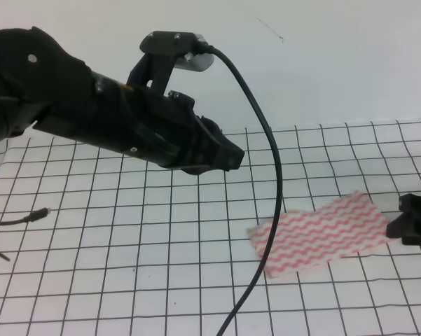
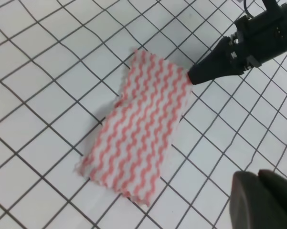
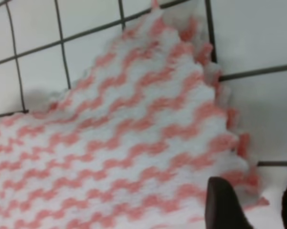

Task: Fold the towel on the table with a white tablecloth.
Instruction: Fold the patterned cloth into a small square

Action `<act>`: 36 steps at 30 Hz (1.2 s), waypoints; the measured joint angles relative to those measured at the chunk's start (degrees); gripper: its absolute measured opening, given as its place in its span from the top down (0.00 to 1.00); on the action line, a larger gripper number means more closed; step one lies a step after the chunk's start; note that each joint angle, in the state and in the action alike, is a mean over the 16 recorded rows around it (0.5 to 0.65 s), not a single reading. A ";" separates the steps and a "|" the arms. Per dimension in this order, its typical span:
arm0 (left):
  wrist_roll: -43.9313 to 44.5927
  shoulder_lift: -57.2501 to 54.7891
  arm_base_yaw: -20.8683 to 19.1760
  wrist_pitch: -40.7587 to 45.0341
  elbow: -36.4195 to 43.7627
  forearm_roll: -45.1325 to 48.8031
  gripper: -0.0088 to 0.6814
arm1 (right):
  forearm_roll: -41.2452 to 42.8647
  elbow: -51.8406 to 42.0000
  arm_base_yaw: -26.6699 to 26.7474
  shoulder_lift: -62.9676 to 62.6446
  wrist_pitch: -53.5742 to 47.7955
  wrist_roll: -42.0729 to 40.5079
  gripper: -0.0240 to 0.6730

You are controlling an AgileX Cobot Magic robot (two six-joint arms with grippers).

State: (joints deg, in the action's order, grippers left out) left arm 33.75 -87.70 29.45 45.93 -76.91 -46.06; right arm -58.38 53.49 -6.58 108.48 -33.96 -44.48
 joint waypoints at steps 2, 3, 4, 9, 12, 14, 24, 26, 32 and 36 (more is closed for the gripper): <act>0.00 0.00 0.00 0.44 0.00 0.03 0.99 | -0.99 0.03 0.05 0.25 -0.38 -0.85 0.57; 0.00 0.00 0.00 0.69 0.00 0.04 0.99 | -1.47 0.06 0.09 0.34 -0.57 -1.27 0.57; 0.00 0.00 0.00 0.92 0.00 0.05 0.99 | -1.94 0.10 0.13 0.40 -0.76 -1.67 0.58; 0.00 0.00 0.00 2.08 0.00 0.07 0.99 | -4.12 0.33 0.45 0.51 -1.54 -3.49 0.61; 0.00 0.00 0.00 2.92 0.00 0.07 0.99 | -5.00 0.49 0.71 0.53 -1.96 -4.53 0.65; 0.00 0.00 0.00 3.48 0.00 0.07 0.99 | -5.24 0.60 0.88 0.53 -2.18 -5.03 0.69; 0.04 -0.01 0.00 5.18 0.00 0.13 0.99 | -5.38 0.92 2.28 0.53 -2.63 -8.43 0.90; 0.08 -0.01 0.00 5.32 0.01 0.20 0.99 | -5.52 0.93 3.07 0.53 -2.77 -9.42 0.93; 0.18 -0.01 0.00 5.52 0.12 0.67 0.99 | -7.31 0.93 6.95 0.53 -2.78 -12.69 0.95; 0.33 -0.01 0.00 5.89 0.24 1.07 0.99 | -9.30 0.93 10.49 0.56 -2.39 -14.72 0.95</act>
State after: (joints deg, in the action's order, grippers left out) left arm 34.08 -87.71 29.45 51.82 -76.66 -44.99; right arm -67.69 54.42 3.91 109.04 -36.35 -59.20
